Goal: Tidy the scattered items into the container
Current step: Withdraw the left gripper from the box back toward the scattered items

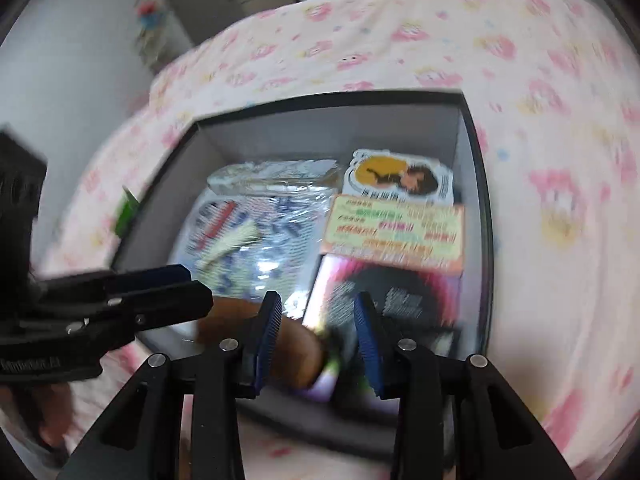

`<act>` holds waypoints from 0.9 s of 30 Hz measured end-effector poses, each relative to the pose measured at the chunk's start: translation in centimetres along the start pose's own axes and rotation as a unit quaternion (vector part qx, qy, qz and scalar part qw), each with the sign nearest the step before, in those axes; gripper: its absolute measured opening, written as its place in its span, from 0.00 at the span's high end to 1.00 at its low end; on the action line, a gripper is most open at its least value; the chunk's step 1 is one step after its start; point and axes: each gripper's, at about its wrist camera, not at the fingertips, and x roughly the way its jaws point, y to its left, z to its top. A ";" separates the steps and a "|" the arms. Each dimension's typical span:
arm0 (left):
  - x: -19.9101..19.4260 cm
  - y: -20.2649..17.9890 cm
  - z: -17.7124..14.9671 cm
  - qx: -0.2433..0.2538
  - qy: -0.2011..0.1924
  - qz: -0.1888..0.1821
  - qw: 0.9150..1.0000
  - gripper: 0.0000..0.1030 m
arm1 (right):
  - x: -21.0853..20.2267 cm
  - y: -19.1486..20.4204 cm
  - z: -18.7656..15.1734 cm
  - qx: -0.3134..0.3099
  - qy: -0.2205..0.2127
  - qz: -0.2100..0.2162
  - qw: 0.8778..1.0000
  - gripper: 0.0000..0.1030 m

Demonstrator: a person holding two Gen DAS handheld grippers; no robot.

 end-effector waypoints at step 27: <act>-6.0 0.8 -3.3 -0.029 -0.104 0.026 0.994 0.57 | -6.8 17.7 -3.6 -0.125 -0.052 0.031 0.990 0.57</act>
